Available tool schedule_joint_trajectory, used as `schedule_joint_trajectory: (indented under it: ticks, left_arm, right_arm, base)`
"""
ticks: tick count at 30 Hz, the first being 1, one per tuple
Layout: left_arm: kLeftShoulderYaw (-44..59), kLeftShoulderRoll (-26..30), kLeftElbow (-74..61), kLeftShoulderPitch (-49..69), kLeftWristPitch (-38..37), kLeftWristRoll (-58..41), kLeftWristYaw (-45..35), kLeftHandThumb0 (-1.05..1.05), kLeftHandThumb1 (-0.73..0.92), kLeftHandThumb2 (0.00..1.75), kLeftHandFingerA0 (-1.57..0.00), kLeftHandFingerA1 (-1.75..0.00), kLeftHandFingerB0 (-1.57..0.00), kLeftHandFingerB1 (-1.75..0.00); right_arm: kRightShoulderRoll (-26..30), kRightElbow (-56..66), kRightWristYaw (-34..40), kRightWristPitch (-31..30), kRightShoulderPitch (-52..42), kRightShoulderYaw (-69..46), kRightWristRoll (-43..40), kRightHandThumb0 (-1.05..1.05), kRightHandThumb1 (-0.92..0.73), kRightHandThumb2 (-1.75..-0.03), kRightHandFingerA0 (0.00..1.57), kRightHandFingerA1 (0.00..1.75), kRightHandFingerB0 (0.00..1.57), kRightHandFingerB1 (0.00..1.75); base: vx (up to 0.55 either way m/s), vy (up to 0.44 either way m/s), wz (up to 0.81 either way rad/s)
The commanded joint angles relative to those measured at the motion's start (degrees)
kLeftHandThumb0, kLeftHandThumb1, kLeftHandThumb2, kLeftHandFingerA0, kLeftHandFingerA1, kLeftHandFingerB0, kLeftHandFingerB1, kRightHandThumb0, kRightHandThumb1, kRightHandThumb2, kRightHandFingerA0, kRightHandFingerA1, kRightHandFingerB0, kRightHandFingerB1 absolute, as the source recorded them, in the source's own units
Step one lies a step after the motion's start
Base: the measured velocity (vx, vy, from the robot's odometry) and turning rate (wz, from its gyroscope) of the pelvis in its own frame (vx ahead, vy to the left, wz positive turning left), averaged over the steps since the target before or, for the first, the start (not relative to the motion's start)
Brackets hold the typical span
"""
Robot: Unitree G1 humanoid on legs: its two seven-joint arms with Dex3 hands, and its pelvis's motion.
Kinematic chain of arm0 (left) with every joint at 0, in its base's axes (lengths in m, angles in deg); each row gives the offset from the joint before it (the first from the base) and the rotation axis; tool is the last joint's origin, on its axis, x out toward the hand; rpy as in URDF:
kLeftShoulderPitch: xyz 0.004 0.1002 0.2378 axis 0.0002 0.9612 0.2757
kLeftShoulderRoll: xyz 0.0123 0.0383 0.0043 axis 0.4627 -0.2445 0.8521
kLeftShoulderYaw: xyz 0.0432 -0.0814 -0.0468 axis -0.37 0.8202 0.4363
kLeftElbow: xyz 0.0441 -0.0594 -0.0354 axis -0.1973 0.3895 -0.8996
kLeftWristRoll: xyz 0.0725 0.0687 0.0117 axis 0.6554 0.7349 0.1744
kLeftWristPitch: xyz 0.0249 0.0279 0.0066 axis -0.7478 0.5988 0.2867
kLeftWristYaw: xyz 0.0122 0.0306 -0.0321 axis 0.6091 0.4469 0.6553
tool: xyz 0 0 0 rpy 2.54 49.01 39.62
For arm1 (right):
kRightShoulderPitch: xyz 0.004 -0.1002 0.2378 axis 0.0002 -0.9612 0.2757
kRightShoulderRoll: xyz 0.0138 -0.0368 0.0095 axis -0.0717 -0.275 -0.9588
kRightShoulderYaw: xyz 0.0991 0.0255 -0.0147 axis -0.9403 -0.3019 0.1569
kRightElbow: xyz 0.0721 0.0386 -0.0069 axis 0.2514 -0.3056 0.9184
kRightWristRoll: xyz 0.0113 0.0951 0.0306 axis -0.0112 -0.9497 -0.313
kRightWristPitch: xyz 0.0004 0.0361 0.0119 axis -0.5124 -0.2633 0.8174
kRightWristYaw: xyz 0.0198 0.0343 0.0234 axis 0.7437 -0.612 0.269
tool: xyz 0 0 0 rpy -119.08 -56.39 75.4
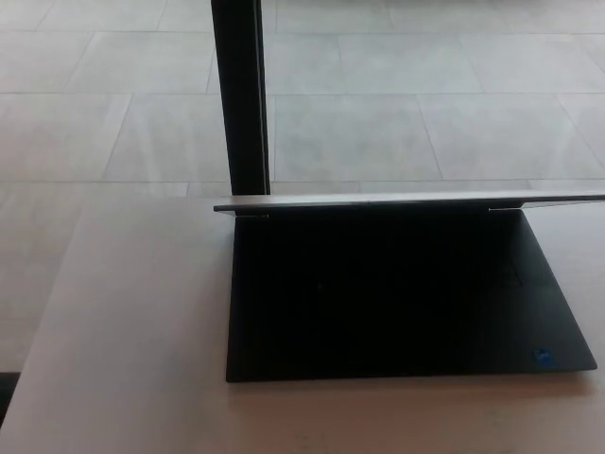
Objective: The robot uses its right hand to push down on the lid of a laptop kept in the middle of the desk to close it
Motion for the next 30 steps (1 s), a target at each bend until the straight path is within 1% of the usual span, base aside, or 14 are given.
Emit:
schedule_joint_trajectory:
  ticks: [1, 8, 12, 13, 14, 15, 19, 20, 21, 22, 26, 27, 28, 30]
  left_arm:
    - [20.23, 7.0, 9.2, -6.37, 1.26, -19.24, 1.22, -0.85, 0.92, 0.75, -0.5, -0.63, -0.44, -0.47]
    - [22.99, 6.7, 9.79, -7.15, 1.33, -17.9, 1.24, -0.86, 0.92, 0.74, -0.52, -0.69, -0.45, -0.5]
    - [24.37, 6.56, 10.66, -7.2, 0.96, -17.08, 1.21, -0.85, 0.92, 0.73, -0.52, -0.66, -0.47, -0.49]
    - [24.59, 6.59, 10.86, -7.19, 0.94, -16.91, 1.18, -0.86, 0.92, 0.74, -0.54, -0.69, -0.47, -0.5]
    - [24.86, 6.64, 11.04, -7.16, 1.02, -16.89, 1.13, -0.86, 0.92, 0.74, -0.54, -0.69, -0.47, -0.5]
    - [25.05, 6.63, 11.16, -7.18, 1.04, -16.87, 0.99, -0.92, 0.77, 0.94, -0.52, -0.7, -0.42, -0.54]
    - [25.27, 6.54, 11.27, -7.17, 0.66, -16.26, 0.68, -0.85, 0.92, 0.75, -0.53, -0.67, -0.45, -0.48]
    - [25.82, 6.53, 11.41, -7.31, 0.72, -16.7, 0.69, -0.86, 0.92, 0.73, -0.52, -0.69, -0.46, -0.5]
    - [25.88, 6.55, 11.43, -7.34, 0.76, -16.69, 0.66, -0.86, 0.92, 0.73, -0.52, -0.69, -0.46, -0.5]
    - [25.88, 6.58, 11.52, -7.41, 0.71, -16.58, 0.63, -0.86, 0.92, 0.74, -0.52, -0.69, -0.46, -0.5]
    - [25.86, 6.8, 11.88, -7.5, 0.74, -16.12, 0.18, -0.85, 0.92, 0.76, -0.51, -0.69, -0.45, -0.49]
    - [25.86, 6.72, 11.92, -7.44, 0.76, -16.07, 0.06, -0.8, 0.75, 1.15, -0.5, -0.71, -0.41, -0.58]
    - [25.93, 6.59, 11.93, -7.41, 0.77, -16.03, 0.21, -0.86, 0.92, 0.77, -0.52, -0.68, -0.43, -0.49]
    - [26.1, 6.58, 11.95, -7.45, 0.74, -16.08, 0.25, -0.85, 0.92, 0.75, -0.53, -0.7, -0.44, -0.49]
  right_arm:
    - [6.61, 0.6, 4.8, 0.39, 7.5, -28.72, -29.21, -0.79, -0.92, -0.73, 0.73, 1.55, 0.27, 1.17]
    - [11.12, 10.33, 2.24, -0.68, 16.04, -25.51, -23.05, -0.85, -0.91, -0.68, 0.65, 1.12, 0.35, 0.85]
    - [10.7, 25.42, 1.38, -2.18, 19.37, -20.22, -19.47, -0.86, -0.9, -0.67, 0.78, 0.82, 0.52, 0.75]
    - [11.29, 27.6, 0.76, -1.08, 20.5, -17.75, -16.94, -0.9, -0.68, -0.99, 0.88, 0.74, 0.63, 0.67]
    - [11.94, 29.25, -0.18, 0.52, 22.05, -15.16, -14.56, -0.9, -0.68, -0.99, 0.88, 0.74, 0.63, 0.67]
    - [12.3, 31.86, -0.64, -0.07, 22.23, -13.44, -13.3, -0.92, -0.88, -0.68, 0.85, 0.68, 0.72, 0.61]
    - [13.35, 40.13, -2.43, -1.31, 23.81, -6.82, -9.02, -0.87, -0.87, -0.66, 0.7, 0.66, 0.6, 0.49]
    - [14.63, 43.03, -5.23, 1.8, 25.68, -1.3, -4.98, -0.83, -0.74, -1.13, 0.45, 0.62, 0.34, 0.51]
    - [14.92, 44.14, -5.45, 1.21, 26.0, -0.19, -4.42, -0.83, -0.74, -1.13, 0.45, 0.62, 0.34, 0.51]
    - [15.86, 45.13, -6.43, 1.68, 26.8, 2.27, -2.48, -0.82, -0.92, -0.73, 0.45, 0.52, 0.32, 0.38]
    - [16.84, 47.86, -6.53, 0.91, 30.94, 9.25, 1.93, -0.86, -0.92, -0.7, 0.46, 0.48, 0.34, 0.35]
    - [16.95, 47.38, -7.17, 1.75, 32.23, 11.06, 2.89, -0.83, -0.92, -0.7, 0.43, 0.52, 0.35, 0.33]
    - [17.41, 45.99, -8.62, 3.32, 35.18, 15.65, 5.9, -0.85, -0.92, -0.71, 0.41, 0.55, 0.34, 0.34]
    - [17.52, 45.61, -9.01, 3.3, 36.54, 18.32, 6.99, -0.89, -0.92, -0.69, 0.4, 0.56, 0.37, 0.35]
  base:
    - [0.0, 0.0, 0.0]
    - [0.0, 0.0, 0.0]
    - [0.0, 0.0, 0.0]
    - [0.0, 0.0, 0.0]
    - [0.0, 0.0, 0.0]
    - [0.0, 0.0, 0.0]
    - [0.0, 0.0, 0.0]
    - [0.0, 0.0, 0.0]
    - [0.0, 0.0, 0.0]
    - [0.0, 0.0, 0.0]
    - [0.0, 0.0, 0.0]
    - [0.0, 0.0, 0.0]
    - [0.0, 0.0, 0.0]
    - [0.0, 0.0, 0.0]
